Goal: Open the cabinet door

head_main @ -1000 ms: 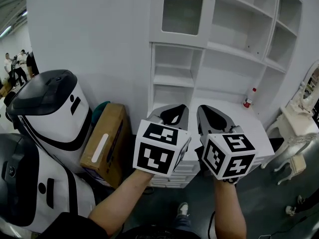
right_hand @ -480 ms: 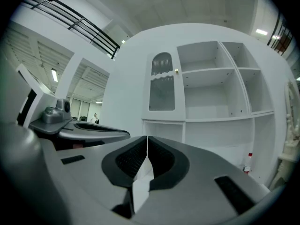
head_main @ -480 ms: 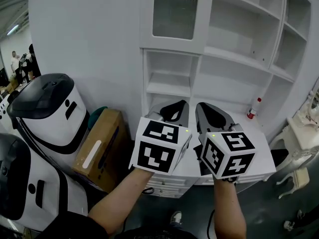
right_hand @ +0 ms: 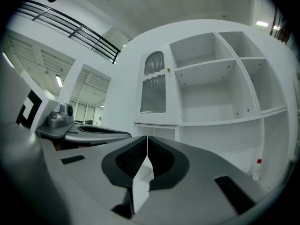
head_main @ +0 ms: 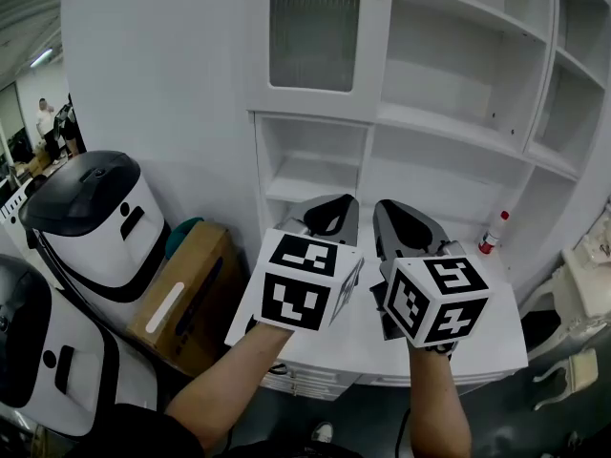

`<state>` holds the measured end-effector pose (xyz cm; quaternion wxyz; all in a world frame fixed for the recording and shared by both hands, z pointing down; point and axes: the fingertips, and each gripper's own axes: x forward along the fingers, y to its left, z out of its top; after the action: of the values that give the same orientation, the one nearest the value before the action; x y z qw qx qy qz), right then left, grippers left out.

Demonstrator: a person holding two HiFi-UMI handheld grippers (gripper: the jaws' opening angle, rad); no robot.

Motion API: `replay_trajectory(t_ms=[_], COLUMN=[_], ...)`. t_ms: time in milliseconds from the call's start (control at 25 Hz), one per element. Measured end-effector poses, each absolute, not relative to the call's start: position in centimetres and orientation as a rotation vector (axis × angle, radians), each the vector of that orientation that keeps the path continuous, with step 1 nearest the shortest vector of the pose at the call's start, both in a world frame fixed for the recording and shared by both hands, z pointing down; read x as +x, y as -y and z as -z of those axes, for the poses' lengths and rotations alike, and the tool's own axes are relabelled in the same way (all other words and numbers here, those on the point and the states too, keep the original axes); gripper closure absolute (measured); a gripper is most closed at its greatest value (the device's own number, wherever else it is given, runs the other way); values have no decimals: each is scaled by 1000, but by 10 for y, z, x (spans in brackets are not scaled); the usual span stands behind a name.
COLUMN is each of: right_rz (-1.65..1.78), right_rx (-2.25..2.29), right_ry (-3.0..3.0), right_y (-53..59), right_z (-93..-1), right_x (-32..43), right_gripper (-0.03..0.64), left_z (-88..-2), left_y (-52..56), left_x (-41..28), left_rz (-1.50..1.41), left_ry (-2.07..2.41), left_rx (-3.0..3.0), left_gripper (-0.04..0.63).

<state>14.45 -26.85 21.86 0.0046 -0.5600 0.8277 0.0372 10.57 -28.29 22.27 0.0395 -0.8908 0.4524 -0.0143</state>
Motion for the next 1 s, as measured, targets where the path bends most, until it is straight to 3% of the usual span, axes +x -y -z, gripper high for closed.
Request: replay_trajectory(t_ms=[480, 1000], right_rz=[-205, -262], right_rx=[-1608, -1468], right_ry=[-2675, -2702], right_y=[315, 360], right_z=[-183, -142], right_x=[181, 168], right_gripper=[595, 595], left_z=[-173, -114], left_y=[337, 377], left_x=[140, 140], left_rz=[58, 54], left_ry=[-1439, -1375], left_rx=[-2554, -2409], left_gripper=[591, 589])
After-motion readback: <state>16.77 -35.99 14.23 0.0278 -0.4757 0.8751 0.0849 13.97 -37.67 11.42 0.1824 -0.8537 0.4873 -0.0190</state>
